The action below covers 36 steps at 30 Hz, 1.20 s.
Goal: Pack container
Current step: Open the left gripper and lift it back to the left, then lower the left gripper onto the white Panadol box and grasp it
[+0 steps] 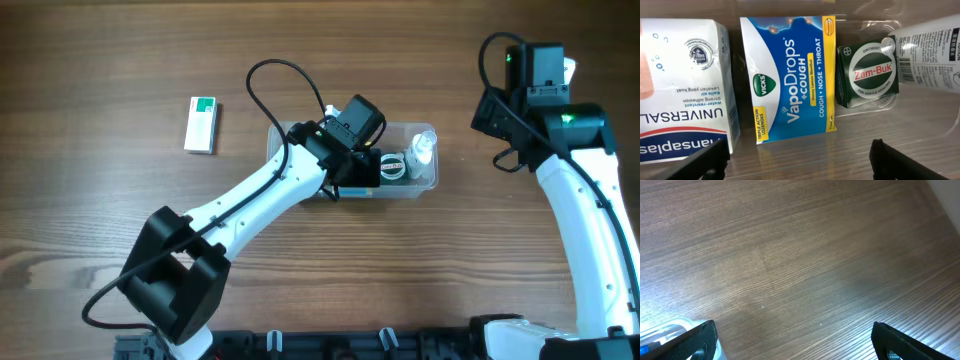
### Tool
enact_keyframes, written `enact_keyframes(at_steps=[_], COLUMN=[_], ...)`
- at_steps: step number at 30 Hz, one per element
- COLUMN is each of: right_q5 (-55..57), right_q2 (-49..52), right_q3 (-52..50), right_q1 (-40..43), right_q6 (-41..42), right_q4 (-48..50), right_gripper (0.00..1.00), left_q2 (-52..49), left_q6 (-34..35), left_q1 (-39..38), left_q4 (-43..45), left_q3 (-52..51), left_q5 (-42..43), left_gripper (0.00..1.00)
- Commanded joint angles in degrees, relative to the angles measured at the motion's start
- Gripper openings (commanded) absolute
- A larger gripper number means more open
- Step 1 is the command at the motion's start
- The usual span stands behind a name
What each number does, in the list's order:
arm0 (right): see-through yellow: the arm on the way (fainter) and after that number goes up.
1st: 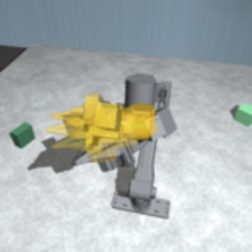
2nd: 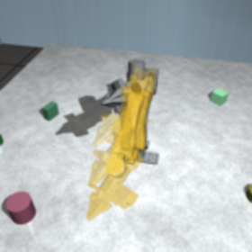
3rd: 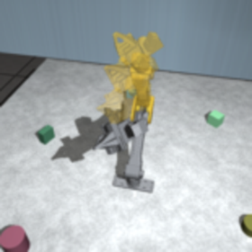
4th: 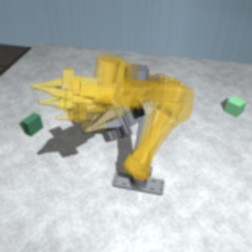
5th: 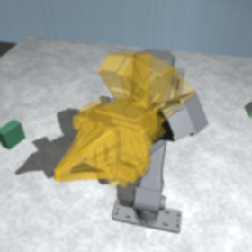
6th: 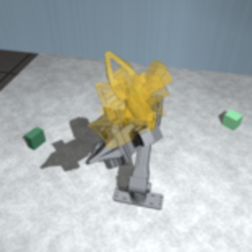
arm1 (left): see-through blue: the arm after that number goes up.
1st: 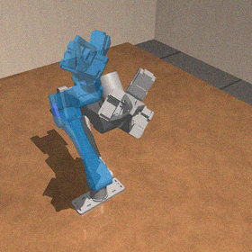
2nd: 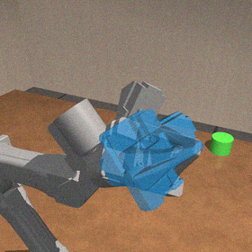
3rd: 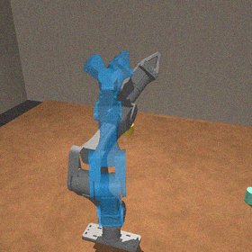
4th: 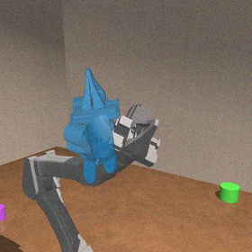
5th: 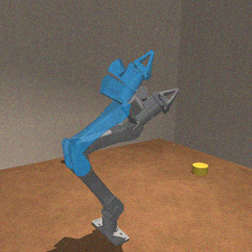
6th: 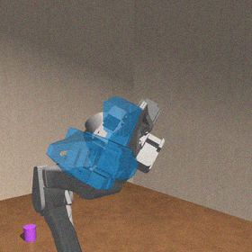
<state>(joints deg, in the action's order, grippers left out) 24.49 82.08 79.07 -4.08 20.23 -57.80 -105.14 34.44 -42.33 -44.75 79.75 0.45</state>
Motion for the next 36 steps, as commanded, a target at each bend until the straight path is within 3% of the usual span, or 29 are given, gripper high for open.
enact_keyframes(at_steps=[1,3,6,15,19,24,32,36], right_q5=[1.11,1.09,1.11,1.11,1.09,1.11,1.11,1.11], right_q2=[0.24,0.24,0.24,0.24,0.24,0.24,0.24,0.24], right_q3=[0.81,0.81,0.81,0.81,0.81,0.81,0.81,0.81], right_q1=[0.20,0.17,0.20,0.17,0.20,0.17,0.20,0.20], right_q6=[-0.59,-0.59,-0.59,-0.61,-0.61,-0.59,-0.61,-0.61], right_q4=[0.15,0.15,0.15,0.15,0.15,0.15,0.15,0.15], right_gripper=[1.00,1.00,1.00,1.00,1.00,1.00,1.00,1.00], left_q2=[-0.74,-0.70,1.27,15.85,18.03,15.58,5.49,-0.15], left_q6=[0.31,0.11,-1.01,-10.73,-18.12,-26.12,-44.22,-45.51], left_q1=[0.50,1.62,4.66,22.49,33.42,42.05,44.37,44.46], left_q4=[0.00,-0.09,-0.37,-6.54,-8.72,-5.29,1.42,3.87], left_q3=[-0.72,-0.68,-0.61,-0.57,-0.57,-1.73,-2.01,-2.01], left_q5=[-1.33,-2.69,-1.33,-2.32,-4.61,-4.33,5.49,5.53], left_gripper=[0.82,0.74,0.74,0.87,0.99,1.00,1.00,1.00])
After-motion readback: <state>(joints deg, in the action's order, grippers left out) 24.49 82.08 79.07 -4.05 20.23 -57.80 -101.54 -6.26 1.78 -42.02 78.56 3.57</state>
